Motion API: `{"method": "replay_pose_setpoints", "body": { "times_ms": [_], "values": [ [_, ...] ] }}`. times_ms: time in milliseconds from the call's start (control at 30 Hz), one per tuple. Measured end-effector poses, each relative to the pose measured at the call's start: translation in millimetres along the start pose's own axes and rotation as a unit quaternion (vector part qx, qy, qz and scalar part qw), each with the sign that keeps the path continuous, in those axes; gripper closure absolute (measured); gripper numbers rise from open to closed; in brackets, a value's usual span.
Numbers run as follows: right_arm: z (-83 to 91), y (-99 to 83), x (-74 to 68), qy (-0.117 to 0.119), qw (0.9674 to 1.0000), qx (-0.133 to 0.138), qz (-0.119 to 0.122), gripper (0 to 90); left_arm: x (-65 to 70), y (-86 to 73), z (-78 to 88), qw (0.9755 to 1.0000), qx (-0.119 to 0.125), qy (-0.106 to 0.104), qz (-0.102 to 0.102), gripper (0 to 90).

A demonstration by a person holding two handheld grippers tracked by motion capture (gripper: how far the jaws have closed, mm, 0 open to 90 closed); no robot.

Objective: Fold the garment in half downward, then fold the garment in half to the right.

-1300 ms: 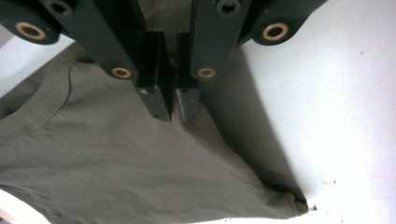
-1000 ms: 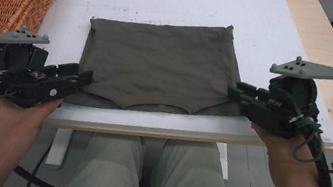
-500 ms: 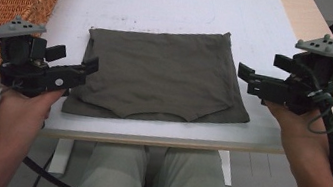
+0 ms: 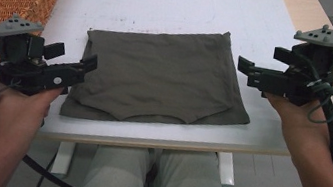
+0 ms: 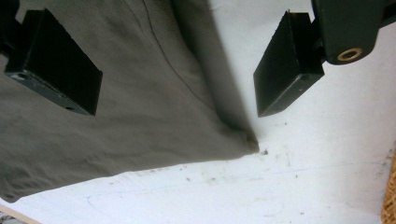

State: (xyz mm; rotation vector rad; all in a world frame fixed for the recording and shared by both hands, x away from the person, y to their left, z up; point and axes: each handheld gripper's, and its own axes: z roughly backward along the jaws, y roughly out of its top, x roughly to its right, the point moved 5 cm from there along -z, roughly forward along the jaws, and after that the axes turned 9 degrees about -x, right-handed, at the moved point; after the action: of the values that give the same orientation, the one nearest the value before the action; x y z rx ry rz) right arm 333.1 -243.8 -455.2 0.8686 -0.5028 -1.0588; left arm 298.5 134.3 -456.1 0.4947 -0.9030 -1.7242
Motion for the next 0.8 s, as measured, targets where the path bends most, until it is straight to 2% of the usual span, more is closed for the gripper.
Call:
{"method": "replay_pose_setpoints", "body": {
  "times_ms": [367, 500, 667, 800],
  "values": [
    [4.5, 3.6, -2.6, 0.002, 1.0000, 0.006, 0.004, 14.8, 2.1, -2.4, 5.4, 1.0000, -0.007, 0.003, -0.002, 16.0],
    [6.4, 6.3, -5.4, 0.006, 0.9999, 0.010, 0.008, 14.8, 0.9, -4.6, 8.1, 0.9998, -0.013, 0.008, 0.009, 15.9],
    [7.1, 7.2, -11.3, 0.012, 0.9997, 0.010, 0.019, 14.9, 2.6, -13.1, 11.5, 0.9995, -0.027, 0.008, 0.013, 16.0],
    [5.5, 7.1, -15.9, 0.019, 0.9995, 0.009, 0.025, 15.0, 2.0, -22.0, 13.4, 0.9989, -0.038, 0.017, 0.020, 16.0]
  ]
}}
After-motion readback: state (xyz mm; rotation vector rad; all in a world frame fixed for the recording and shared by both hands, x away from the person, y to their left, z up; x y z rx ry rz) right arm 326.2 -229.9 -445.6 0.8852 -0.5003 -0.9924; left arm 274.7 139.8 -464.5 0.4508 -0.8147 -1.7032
